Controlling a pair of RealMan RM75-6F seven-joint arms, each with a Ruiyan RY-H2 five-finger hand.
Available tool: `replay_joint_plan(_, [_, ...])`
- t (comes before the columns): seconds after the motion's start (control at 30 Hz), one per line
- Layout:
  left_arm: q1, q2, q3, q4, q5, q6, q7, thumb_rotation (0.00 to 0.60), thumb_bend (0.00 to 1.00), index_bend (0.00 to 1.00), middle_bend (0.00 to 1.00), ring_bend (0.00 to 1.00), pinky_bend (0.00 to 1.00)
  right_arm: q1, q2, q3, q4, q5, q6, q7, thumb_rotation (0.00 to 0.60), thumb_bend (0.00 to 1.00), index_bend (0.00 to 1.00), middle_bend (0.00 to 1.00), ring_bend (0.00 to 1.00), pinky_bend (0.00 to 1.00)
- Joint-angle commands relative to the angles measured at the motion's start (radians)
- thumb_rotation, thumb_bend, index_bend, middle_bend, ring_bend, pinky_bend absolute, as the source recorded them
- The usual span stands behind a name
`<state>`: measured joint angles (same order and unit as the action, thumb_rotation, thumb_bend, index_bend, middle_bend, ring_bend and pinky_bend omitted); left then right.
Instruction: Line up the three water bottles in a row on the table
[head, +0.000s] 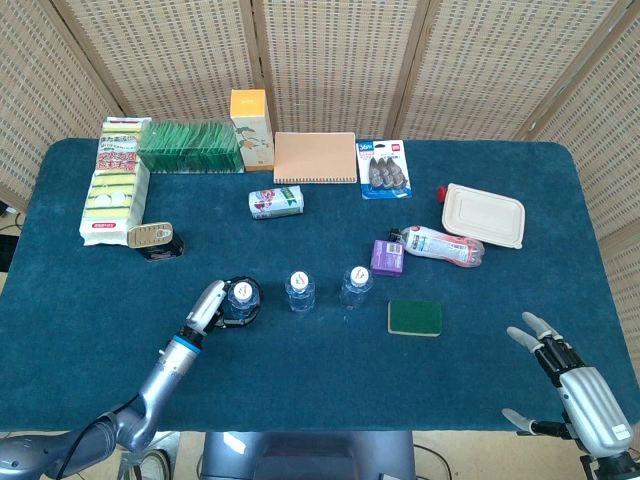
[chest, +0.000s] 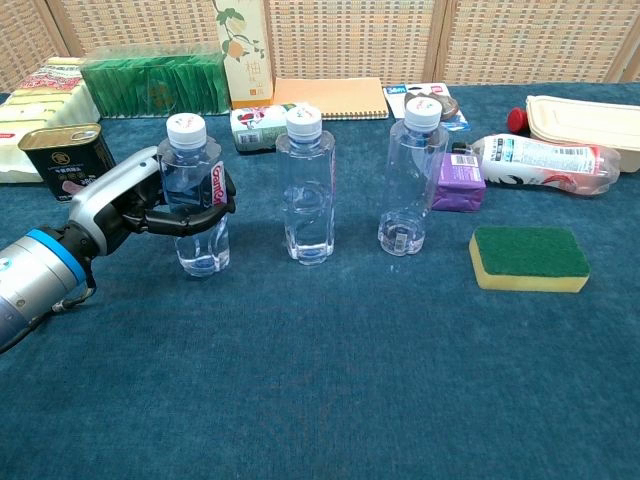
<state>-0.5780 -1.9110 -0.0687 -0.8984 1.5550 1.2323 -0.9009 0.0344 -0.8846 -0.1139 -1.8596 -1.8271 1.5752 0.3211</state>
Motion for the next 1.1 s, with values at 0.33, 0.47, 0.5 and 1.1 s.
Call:
replay_joint_plan(0.33, [-0.01,-0.029,-0.006,0.061,-0.006,-0.003,0.003,0.6,0.43,0.6,0.56,0.42,0.51,0.0,-0.001,-0.003,-0.001,-0.006,-0.002,-0.006,0.6,0.0,0.12,0.0,0.02,0.15])
replay_joint_plan(0.47, [-0.016,-0.041,-0.008,0.083,-0.005,-0.004,0.005,0.6,0.43,0.6,0.56,0.42,0.51,-0.001,-0.001,-0.002,0.0,-0.005,0.0,-0.007,0.6,0.0,0.12,0.0,0.02,0.15])
replay_joint_plan(0.5, [-0.017,-0.044,-0.008,0.087,-0.005,-0.003,0.005,0.6,0.43,0.6,0.56,0.42,0.51,-0.001,-0.001,-0.002,0.0,-0.005,0.0,-0.007,0.6,0.0,0.12,0.0,0.02,0.15])
replay_joint_plan(1.1, [-0.009,-0.043,0.016,0.122,-0.002,-0.007,0.005,0.6,0.33,0.0,0.01,0.0,0.18,0.002,0.0,-0.007,0.003,-0.014,-0.004,-0.007,0.6,0.0,0.12,0.0,0.02,0.15])
